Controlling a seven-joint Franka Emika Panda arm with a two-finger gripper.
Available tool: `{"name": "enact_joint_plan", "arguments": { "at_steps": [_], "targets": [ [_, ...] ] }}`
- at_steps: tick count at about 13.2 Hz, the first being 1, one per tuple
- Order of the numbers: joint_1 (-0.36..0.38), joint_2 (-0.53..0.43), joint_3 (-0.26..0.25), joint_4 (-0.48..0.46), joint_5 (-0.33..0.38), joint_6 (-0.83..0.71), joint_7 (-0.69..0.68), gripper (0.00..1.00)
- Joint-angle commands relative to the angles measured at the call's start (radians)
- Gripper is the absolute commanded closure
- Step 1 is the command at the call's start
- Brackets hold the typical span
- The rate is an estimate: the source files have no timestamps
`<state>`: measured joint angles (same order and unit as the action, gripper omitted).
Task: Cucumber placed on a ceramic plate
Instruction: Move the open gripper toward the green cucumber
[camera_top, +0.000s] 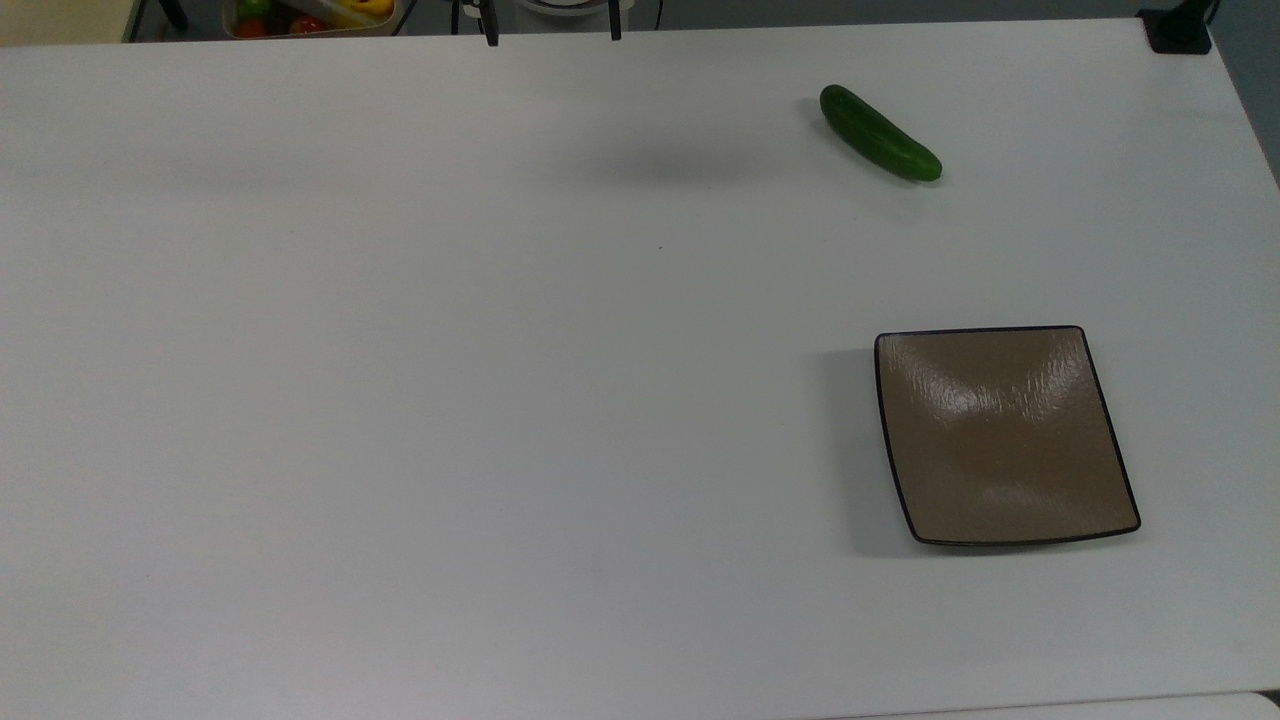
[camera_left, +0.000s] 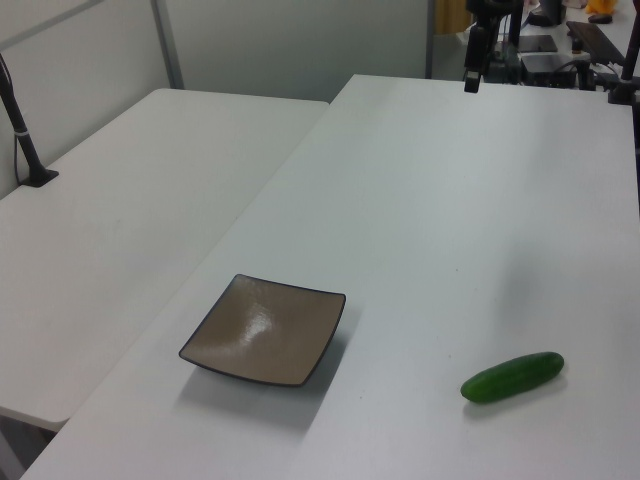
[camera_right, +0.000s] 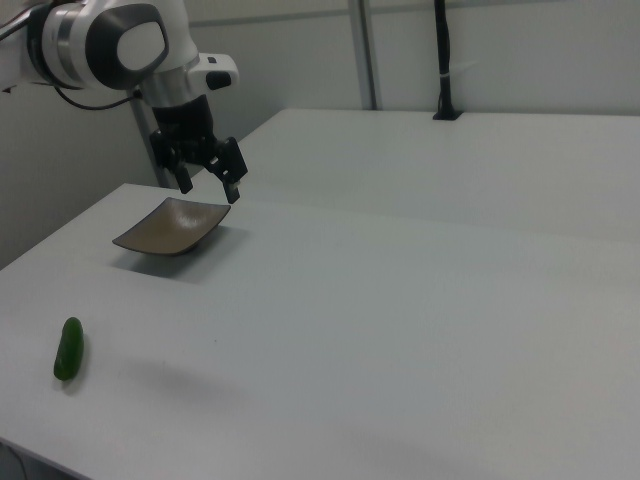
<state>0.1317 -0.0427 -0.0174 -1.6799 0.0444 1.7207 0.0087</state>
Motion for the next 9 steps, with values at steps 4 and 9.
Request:
{"name": "enact_joint_plan", "arguments": {
  "at_steps": [4,9],
  "targets": [
    [0.005,-0.011,-0.003,-0.014,0.025,0.017,-0.038,0.00],
    [0.016,-0.006,0.008,-0.040,0.025,-0.007,-0.326,0.00]
  ]
}}
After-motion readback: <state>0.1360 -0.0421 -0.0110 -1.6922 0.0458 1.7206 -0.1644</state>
